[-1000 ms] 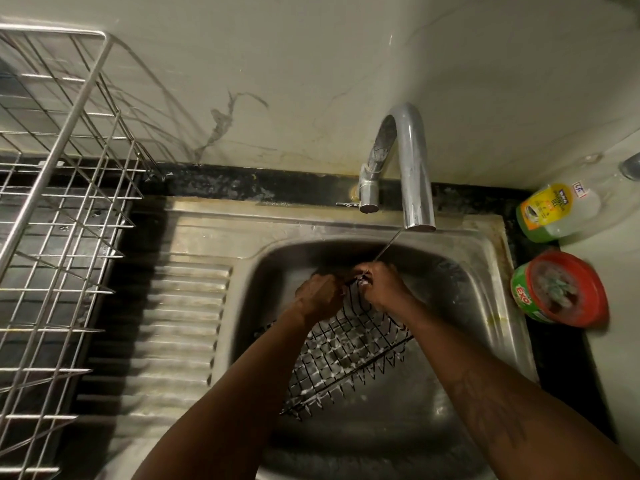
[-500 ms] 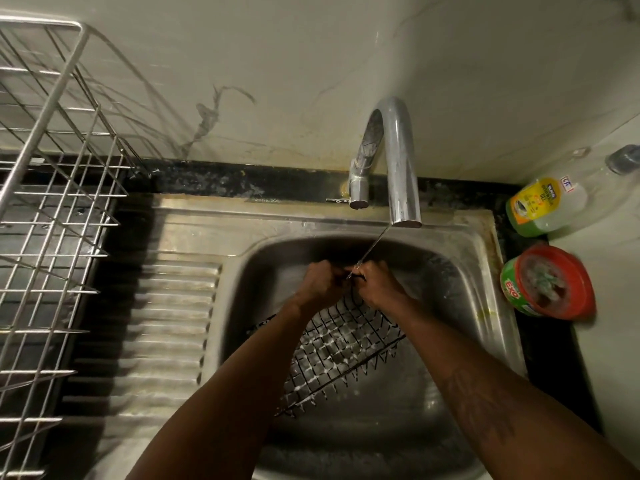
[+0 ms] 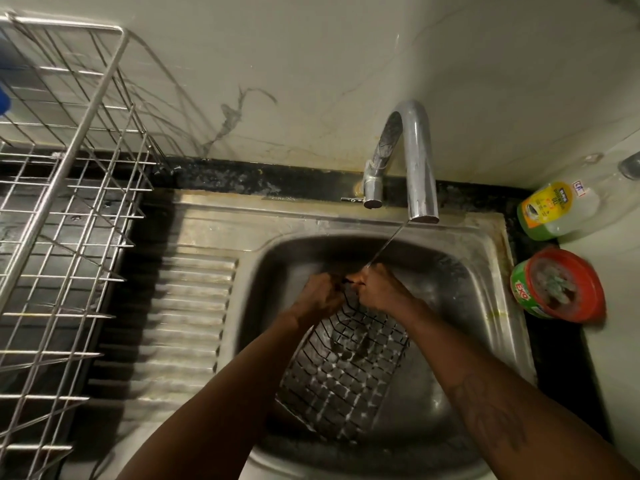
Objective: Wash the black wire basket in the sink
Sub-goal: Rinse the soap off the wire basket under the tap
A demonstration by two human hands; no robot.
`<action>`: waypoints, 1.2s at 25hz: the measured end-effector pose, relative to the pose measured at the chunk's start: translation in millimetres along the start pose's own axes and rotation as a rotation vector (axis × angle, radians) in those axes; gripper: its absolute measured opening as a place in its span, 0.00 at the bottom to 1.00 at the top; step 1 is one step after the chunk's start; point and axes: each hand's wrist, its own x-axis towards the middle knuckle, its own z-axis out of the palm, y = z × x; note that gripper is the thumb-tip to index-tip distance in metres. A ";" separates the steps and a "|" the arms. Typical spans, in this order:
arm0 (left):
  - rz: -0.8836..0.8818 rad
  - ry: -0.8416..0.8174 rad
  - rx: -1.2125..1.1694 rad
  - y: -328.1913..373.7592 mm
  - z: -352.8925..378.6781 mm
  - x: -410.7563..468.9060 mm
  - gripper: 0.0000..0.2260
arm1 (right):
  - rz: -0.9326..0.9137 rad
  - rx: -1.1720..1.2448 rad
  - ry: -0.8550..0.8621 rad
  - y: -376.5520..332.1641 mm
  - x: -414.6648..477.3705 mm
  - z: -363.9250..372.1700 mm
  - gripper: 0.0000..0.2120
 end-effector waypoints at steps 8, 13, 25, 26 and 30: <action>0.024 0.001 0.101 25.4 -15.2 21.8 0.04 | 0.054 0.104 0.160 7.5 2.2 -13.4 0.06; 0.019 -0.044 0.209 20.3 -21.2 20.3 0.05 | -0.008 0.166 0.161 13.1 -8.3 -9.8 0.10; 0.087 0.020 0.179 -5.9 -2.1 10.6 0.06 | -0.119 -0.247 0.027 1.4 -17.8 -0.5 0.22; 0.071 0.024 0.164 -6.9 -2.9 10.5 0.07 | -0.098 -0.268 0.023 8.6 -18.9 -5.3 0.22; -0.030 0.007 0.114 -6.1 -12.7 21.5 0.10 | 0.063 -0.198 0.069 35.7 -14.4 -18.8 0.21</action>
